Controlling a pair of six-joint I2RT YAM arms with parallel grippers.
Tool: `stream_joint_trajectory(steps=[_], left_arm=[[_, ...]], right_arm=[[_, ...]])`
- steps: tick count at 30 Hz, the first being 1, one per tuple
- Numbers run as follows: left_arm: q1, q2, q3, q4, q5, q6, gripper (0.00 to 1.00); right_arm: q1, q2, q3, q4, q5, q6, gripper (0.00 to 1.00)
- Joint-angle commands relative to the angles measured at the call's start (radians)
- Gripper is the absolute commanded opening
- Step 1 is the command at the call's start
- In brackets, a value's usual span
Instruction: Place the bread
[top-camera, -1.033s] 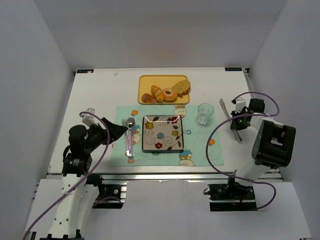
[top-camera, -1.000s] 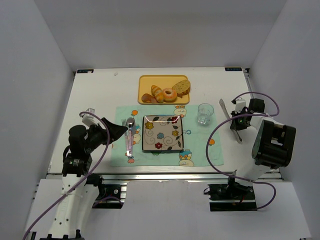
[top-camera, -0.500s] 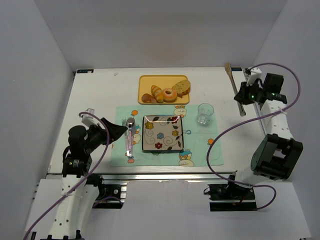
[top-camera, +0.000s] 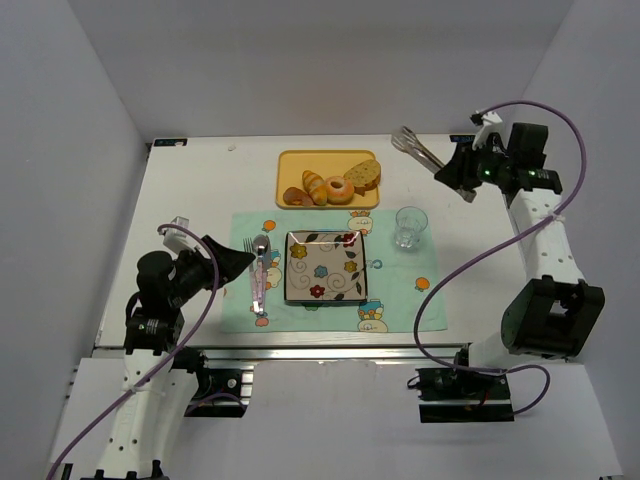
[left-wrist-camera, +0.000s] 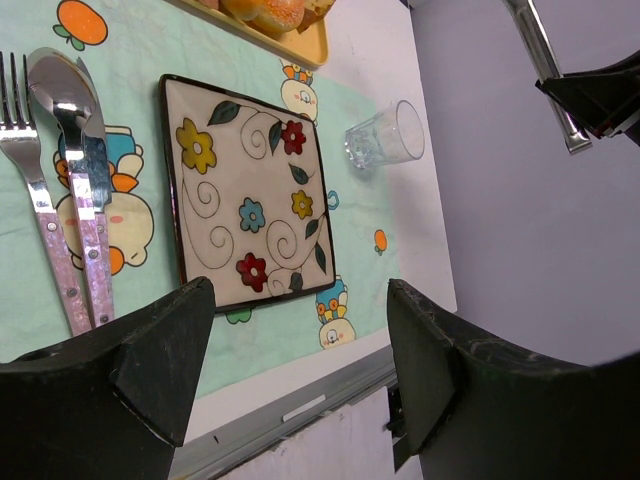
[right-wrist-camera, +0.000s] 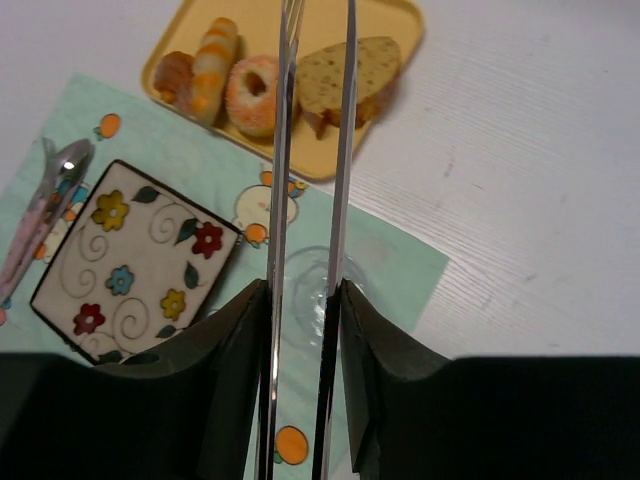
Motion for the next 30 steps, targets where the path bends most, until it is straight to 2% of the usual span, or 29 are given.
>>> stream_joint_trajectory(steps=[1, 5, 17, 30], left_arm=[[-0.002, -0.008, -0.006, 0.019, -0.006, 0.002, 0.80], [-0.003, -0.013, -0.011, 0.018, -0.004, 0.002, 0.80], [-0.002, -0.042, -0.011, -0.018, -0.025, 0.003, 0.80], [-0.002, -0.062, -0.012, -0.056, -0.041, 0.009, 0.80]], right_arm=[[0.071, -0.036, 0.050, 0.021, -0.038, 0.041, 0.40], [0.124, -0.038, 0.055, 0.028, -0.035, 0.051, 0.40], [0.414, -0.019, -0.013, 0.011, 0.025, -0.027, 0.44], [0.583, 0.180, 0.061, -0.015, 0.177, -0.195, 0.52]])
